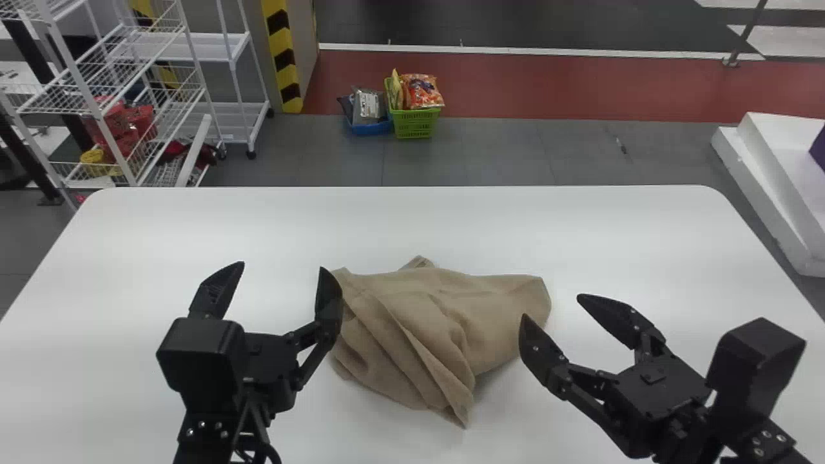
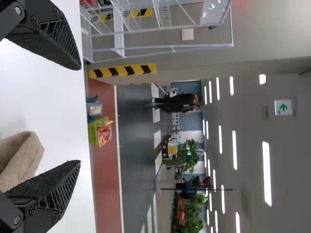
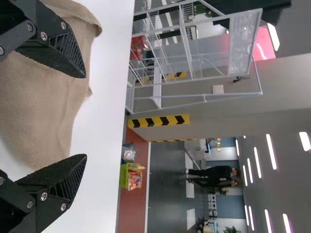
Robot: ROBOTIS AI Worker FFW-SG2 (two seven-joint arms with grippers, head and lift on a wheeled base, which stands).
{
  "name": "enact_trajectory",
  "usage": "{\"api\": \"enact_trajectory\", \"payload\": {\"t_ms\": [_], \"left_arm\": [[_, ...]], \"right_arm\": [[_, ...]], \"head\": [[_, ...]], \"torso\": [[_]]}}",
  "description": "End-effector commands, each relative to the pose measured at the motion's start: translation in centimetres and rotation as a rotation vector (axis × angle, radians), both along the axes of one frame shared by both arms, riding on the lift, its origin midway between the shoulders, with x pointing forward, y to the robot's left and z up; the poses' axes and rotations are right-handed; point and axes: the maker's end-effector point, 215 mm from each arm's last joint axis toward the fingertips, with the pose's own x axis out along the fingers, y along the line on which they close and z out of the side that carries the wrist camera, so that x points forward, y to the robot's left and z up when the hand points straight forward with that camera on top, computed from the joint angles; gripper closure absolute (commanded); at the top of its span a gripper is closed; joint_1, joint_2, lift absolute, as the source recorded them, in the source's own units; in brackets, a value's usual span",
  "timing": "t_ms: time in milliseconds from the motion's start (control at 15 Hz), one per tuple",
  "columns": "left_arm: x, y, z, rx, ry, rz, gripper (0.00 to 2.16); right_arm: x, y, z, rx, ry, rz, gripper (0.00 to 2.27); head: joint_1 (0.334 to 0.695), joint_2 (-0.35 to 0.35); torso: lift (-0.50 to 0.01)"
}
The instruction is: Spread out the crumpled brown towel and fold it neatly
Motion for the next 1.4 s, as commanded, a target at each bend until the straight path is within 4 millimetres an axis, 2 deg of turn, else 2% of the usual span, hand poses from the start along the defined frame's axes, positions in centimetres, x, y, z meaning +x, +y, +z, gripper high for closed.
{"api": "enact_trajectory", "payload": {"t_ms": [0,267,333,533,800,933,1000,1067,1133,1200,1267,1333], "left_arm": [[0.0,0.8,-0.1,0.002,0.003,0.010,0.14],[0.2,2.4,-0.5,-0.010,0.010,0.032,0.14],[0.1,2.3,-0.5,-0.011,0.009,0.029,0.14],[0.1,2.2,-0.5,-0.012,0.009,0.028,0.14],[0.0,2.2,-0.5,-0.008,0.012,0.025,0.14],[0.0,2.1,-0.4,-0.007,0.010,0.023,0.14],[0.0,2.1,-0.4,-0.007,0.010,0.023,0.14],[0.0,2.0,-0.4,-0.008,0.010,0.022,0.14],[0.0,2.0,-0.4,-0.008,0.010,0.022,0.14],[0.0,2.1,-0.4,-0.006,0.010,0.023,0.14],[0.0,2.2,-0.4,-0.005,0.010,0.022,0.14],[0.0,2.2,-0.5,-0.005,0.013,0.022,0.14]], "right_arm": [[-0.9,2.6,-1.2,-0.038,0.030,0.056,0.29],[-2.9,7.7,-2.4,-0.128,0.025,0.199,0.41],[-3.3,8.6,-2.8,-0.163,0.026,0.217,0.41],[-4.2,11.1,-4.1,-0.296,0.018,0.262,0.41],[-4.5,10.5,-7.4,-0.420,0.117,0.241,0.41],[-4.6,10.3,-8.6,-0.463,0.163,0.235,0.41],[-4.5,10.2,-8.6,-0.477,0.161,0.230,0.41],[-4.3,10.0,-8.6,-0.496,0.158,0.222,0.66],[-4.1,9.4,-9.2,-0.504,0.184,0.206,1.07],[-4.1,9.1,-9.5,-0.504,0.208,0.196,1.64],[-4.0,9.2,-9.4,-0.496,0.208,0.195,1.97],[-3.9,9.5,-8.6,-0.491,0.180,0.201,2.03]], "head": [[0.695,0.037],[0.695,0.105],[0.695,0.145],[0.695,0.197],[0.695,0.222],[0.695,0.222],[0.695,0.219],[0.695,0.216],[0.695,0.214],[0.695,0.211],[0.695,0.203],[0.695,0.199]], "torso": [[-0.126],[-0.126],[-0.126],[-0.126],[-0.126],[-0.126],[-0.126],[-0.126],[-0.126],[-0.126],[-0.126],[-0.126]]}}
